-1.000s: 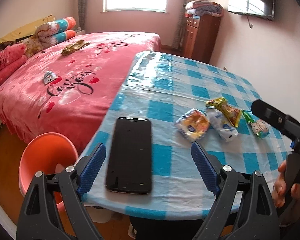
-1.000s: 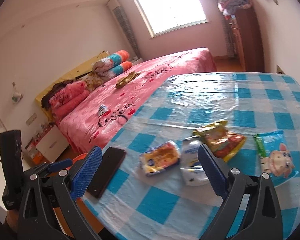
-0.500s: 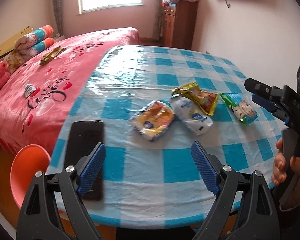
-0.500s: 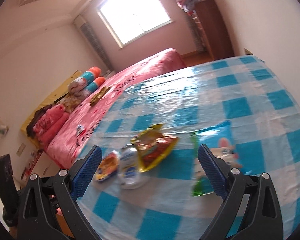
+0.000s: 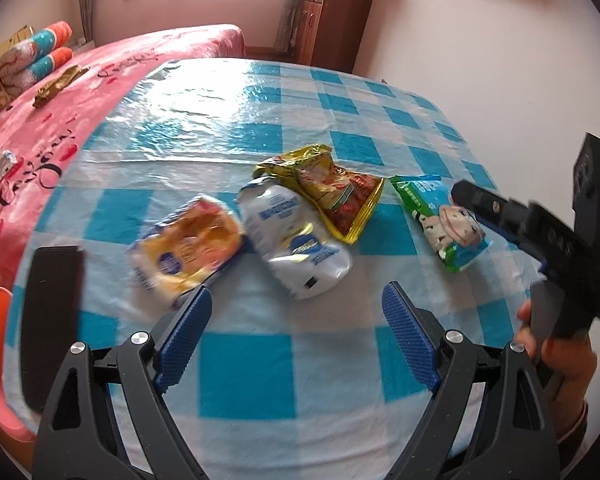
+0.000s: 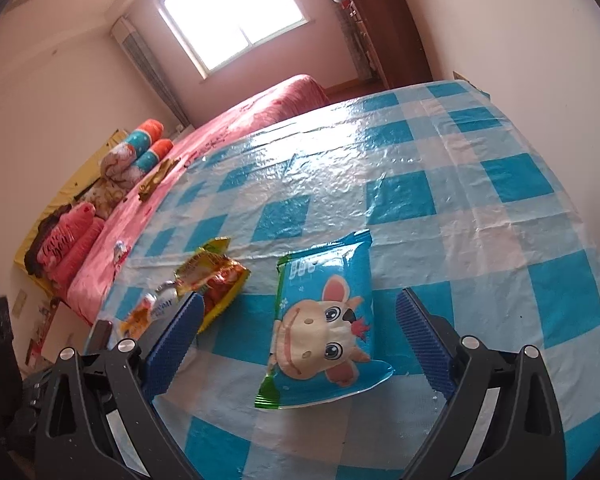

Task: Collect trash
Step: 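Grasp the white Magicday pouch with the left gripper while the right grasps the blue cow-print bag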

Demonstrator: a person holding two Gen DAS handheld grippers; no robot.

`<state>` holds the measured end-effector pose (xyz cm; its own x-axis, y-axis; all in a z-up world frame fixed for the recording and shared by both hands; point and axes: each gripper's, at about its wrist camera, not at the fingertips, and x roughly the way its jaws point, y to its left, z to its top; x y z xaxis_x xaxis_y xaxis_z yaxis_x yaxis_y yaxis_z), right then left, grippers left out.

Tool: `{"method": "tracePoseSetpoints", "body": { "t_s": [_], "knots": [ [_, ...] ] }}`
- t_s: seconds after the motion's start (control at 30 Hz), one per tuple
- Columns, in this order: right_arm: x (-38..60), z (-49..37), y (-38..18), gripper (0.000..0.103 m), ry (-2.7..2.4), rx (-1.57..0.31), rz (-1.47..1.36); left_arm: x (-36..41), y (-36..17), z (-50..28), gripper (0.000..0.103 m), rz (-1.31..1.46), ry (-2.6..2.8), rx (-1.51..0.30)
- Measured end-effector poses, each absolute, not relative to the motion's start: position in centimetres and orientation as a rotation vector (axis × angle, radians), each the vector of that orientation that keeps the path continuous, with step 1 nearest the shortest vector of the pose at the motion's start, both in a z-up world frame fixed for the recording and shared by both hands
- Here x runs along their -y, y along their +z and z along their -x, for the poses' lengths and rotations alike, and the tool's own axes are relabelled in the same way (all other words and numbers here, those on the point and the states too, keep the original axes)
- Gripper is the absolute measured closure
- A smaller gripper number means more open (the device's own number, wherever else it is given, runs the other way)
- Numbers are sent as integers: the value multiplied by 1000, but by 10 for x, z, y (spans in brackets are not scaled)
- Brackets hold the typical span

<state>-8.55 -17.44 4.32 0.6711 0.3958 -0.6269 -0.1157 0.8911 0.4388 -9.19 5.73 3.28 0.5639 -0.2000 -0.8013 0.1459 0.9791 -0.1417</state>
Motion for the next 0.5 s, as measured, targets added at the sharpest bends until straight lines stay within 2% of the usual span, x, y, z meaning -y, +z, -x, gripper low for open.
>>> {"method": "tracePoseSetpoints", "body": {
  "t_s": [0.2,0.33,0.5],
  "knots": [
    [171,78,37,8,322,-810,-368,-47,22,67,16,52,-174,-968],
    [176,72,33,8,331,-820,-391,-37,14,58,27,-16,-143,-978],
    [177,67,30,8,330,-827,-391,-30,12,51,29,-49,-125,-967]
  ]
}}
